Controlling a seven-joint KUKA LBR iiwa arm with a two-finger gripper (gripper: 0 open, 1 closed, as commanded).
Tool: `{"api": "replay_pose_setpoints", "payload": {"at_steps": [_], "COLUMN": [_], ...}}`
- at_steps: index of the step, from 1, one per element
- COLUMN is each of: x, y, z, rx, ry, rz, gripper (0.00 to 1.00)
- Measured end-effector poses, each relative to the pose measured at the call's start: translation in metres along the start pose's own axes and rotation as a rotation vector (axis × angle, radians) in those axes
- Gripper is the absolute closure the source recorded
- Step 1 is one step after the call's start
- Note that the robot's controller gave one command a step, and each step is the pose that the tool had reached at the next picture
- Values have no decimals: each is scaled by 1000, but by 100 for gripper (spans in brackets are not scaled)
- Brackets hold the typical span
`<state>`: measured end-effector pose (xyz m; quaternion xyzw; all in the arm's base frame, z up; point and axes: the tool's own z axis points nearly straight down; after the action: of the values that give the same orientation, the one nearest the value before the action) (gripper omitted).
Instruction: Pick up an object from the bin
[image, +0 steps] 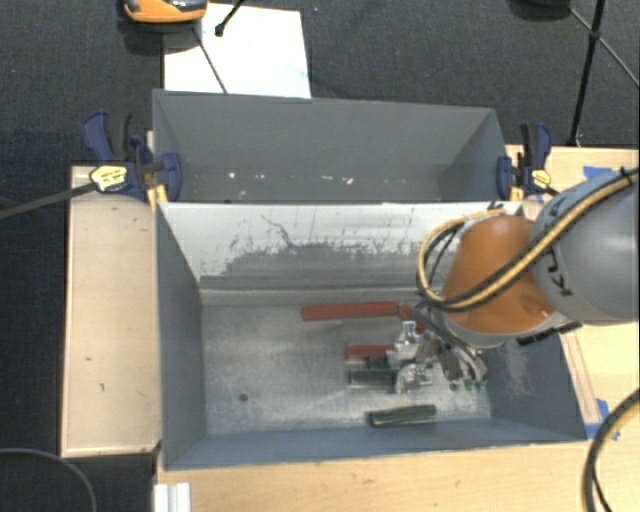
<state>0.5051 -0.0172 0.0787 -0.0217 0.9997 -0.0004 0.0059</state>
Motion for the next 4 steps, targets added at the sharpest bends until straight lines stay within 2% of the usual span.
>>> {"api": "replay_pose_setpoints", "payload": {"at_steps": [1,2,3,4], "x": [4,5,5,3], "y": [-1,0,0,0], "z": [-187,-183,-183,-133], "rx": [0,-1,-1,0], "ry": [3,8,8,1], "rz": [-13,-12,-12,-47], "gripper": [100,0,0,0]}}
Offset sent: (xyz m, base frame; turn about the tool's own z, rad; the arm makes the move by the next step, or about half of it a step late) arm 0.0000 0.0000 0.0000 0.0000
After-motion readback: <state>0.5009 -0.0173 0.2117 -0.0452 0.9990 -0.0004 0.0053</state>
